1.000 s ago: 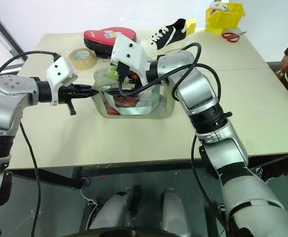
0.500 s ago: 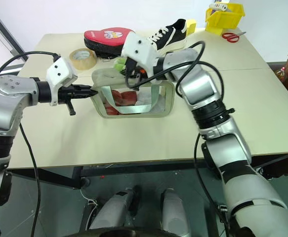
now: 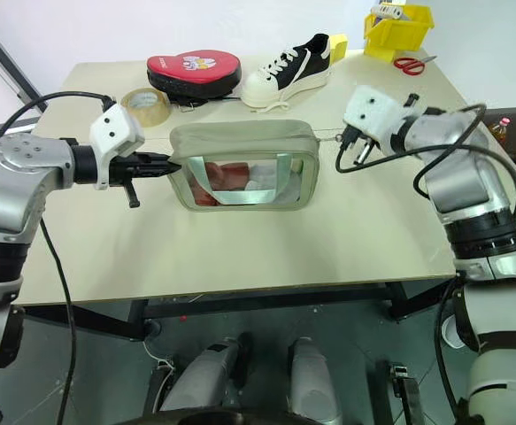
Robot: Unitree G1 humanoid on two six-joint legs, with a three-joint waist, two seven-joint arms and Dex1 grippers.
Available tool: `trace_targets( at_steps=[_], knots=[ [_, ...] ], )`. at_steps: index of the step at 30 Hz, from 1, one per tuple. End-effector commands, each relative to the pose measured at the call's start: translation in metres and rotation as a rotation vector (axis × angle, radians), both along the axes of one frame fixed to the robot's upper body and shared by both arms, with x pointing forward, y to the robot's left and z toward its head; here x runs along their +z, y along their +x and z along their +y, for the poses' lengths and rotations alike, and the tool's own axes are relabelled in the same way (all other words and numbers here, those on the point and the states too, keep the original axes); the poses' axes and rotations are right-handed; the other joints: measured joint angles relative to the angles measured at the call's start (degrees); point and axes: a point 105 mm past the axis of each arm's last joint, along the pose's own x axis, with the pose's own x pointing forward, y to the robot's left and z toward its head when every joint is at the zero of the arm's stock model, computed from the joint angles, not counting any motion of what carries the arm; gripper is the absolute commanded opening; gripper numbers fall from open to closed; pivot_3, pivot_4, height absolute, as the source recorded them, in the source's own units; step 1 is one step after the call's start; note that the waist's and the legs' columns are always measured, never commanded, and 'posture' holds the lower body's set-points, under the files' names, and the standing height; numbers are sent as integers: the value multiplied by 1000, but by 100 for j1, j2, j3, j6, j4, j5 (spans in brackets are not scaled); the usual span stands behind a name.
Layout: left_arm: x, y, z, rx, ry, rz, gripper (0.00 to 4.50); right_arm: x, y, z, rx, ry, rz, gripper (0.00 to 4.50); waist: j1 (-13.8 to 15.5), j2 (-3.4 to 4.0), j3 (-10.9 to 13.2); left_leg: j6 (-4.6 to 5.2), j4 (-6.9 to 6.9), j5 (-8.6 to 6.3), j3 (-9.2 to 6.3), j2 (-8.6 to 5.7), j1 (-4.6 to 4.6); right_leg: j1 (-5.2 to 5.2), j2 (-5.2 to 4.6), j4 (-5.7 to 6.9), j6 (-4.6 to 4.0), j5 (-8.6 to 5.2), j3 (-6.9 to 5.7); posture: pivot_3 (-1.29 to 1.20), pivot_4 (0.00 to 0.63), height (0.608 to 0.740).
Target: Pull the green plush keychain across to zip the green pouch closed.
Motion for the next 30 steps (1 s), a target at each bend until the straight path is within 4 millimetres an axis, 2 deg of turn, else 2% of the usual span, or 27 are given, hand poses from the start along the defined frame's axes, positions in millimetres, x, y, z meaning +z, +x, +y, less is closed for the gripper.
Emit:
trace_targets(
  at_steps=[1, 3, 5, 8, 11, 13, 15, 18, 21, 24, 25, 26, 28, 30],
  knots=[
    [3, 3, 6, 25, 12, -7, 0, -45, -2, 11, -30, 200, 110, 68, 2, 0, 0, 0, 0, 0, -1, 0, 0, 1, 1, -1, 0, 0, 0, 0, 150, 740],
    [4, 4, 4, 21, 12, -7, 0, -77, -5, 45, 10, 358, 207, 68, -15, -1, 0, 0, 1, 1, -2, 1, 2, 2, 4, 1, 1, 1, 0, 0, 150, 740],
    [4, 4, 4, 20, 11, -7, 0, -91, -5, 64, 18, 453, 249, 68, -29, 11, -1, 0, 1, 2, -1, 4, 3, -2, 7, 6, 2, 4, 2, 0, 150, 740],
    [4, 3, 4, 21, 14, -7, 0, -102, -5, 78, 13, 534, 292, 68, -26, 8, -6, -2, 2, 2, -1, 4, 12, 7, 10, 6, 11, 11, 0, 0, 150, 740],
    [4, 2, 5, 22, 17, -9, 0, -112, -9, 78, 19, 510, 320, 68, -29, 8, -6, -2, 1, 2, -2, 5, 15, 8, 12, 6, 11, 10, -3, 0, 150, 740],
    [4, 2, 5, 25, 18, -10, 0, -106, -8, 67, 11, 483, 301, 68, -29, 8, -6, -2, 1, 2, -1, 5, 15, 8, 12, 5, 11, 10, -3, 0, 150, 740],
    [4, 2, 6, 31, 15, -13, 0, -81, -4, 52, 7, 484, 241, 68, -18, 8, -6, -2, 1, 2, -1, 5, 15, 9, 12, 5, 11, 10, -5, 0, 150, 740],
    [6, 3, 6, 36, 4, -25, 0, -39, -7, 37, 56, 478, 185, 1038, 4, 14, -2, -2, 1, 2, -1, 4, 9, 5, 9, 4, 0, 4, -6, 0, 150, 740],
    [8, 4, 8, 41, -5, -27, 1122, -5, -16, 26, 112, 461, 166, 2589, 16, 13, -1, -2, 1, 1, 0, 4, 2, 1, 7, -1, 1, 5, -6, 0, 150, 740],
    [19, 4, 13, 35, -46, -20, 2636, 32, -41, 21, 234, 404, 197, 4132, 17, 13, 0, 1, 0, -1, -1, 4, -1, -1, 6, -2, 1, 3, -6, 0, 150, 740],
    [25, 4, 15, 33, -66, -17, 3151, 40, -50, 22, 275, 391, 217, 4500, 18, 14, 3, 3, 1, -1, -2, 5, -2, -1, 6, -3, 1, 3, -7, 0, 150, 740],
    [30, 3, 18, 33, -82, -17, 3702, 47, -58, 26, 317, 393, 237, 4500, 11, 11, 4, 3, 0, -2, -1, 5, -12, -8, 4, -4, 0, 2, -7, 0, 150, 740],
    [38, 2, 26, 36, -94, -17, 4478, 62, -76, 38, 417, 419, 280, 4500, -21, 8, 5, 4, 0, -3, -2, 8, -12, -7, 5, -7, 0, 1, -9, 0, 150, 740],
    [45, -3, 31, 26, -102, -11, 4478, 75, -91, 50, 498, 438, 303, 4500, -46, 8, 5, 5, 0, -4, -2, 11, -14, -9, 5, -8, -1, 0, -8, 0, 150, 740]
  ],
)
